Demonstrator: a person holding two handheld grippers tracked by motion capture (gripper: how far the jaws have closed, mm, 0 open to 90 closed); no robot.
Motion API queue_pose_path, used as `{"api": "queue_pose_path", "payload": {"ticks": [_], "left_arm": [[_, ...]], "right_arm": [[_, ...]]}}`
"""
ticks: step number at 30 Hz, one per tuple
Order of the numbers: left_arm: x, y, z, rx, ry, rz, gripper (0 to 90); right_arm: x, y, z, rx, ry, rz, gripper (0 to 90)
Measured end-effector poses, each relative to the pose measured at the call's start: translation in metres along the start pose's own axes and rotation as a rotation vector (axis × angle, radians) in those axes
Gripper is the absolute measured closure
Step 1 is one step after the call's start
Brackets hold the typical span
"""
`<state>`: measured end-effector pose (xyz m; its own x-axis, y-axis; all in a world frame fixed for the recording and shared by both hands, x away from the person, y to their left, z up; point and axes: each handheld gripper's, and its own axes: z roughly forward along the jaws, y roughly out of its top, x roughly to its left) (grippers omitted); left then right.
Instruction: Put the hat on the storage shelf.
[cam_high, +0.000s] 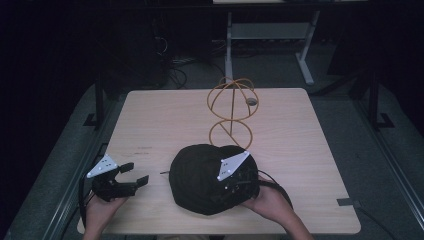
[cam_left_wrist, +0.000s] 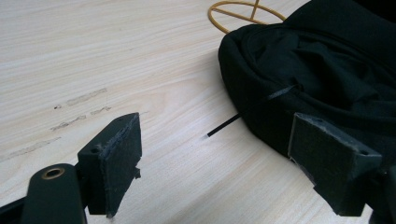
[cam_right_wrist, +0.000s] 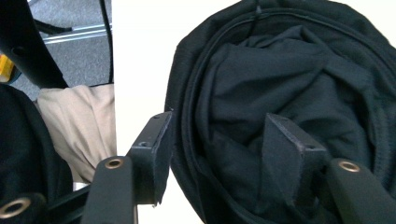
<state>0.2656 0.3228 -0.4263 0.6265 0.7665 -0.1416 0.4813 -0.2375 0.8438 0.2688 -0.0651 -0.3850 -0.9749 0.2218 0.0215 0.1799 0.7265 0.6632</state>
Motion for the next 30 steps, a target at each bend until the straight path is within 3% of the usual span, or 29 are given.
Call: {"api": "queue_pose_path", "payload": {"ticks": [22, 30], "left_arm": [[-0.001, 0.0, 0.001, 0.003, -0.004, 0.0, 16.7], [-0.001, 0.0, 0.001, 0.005, -0.007, -0.002, 16.8]], "right_arm": [[0.013, 0.009, 0.033, 0.065, 0.059, -0.02, 57.7], [0.014, 0.011, 0.044, 0.098, 0.05, -0.035, 63.0]]}}
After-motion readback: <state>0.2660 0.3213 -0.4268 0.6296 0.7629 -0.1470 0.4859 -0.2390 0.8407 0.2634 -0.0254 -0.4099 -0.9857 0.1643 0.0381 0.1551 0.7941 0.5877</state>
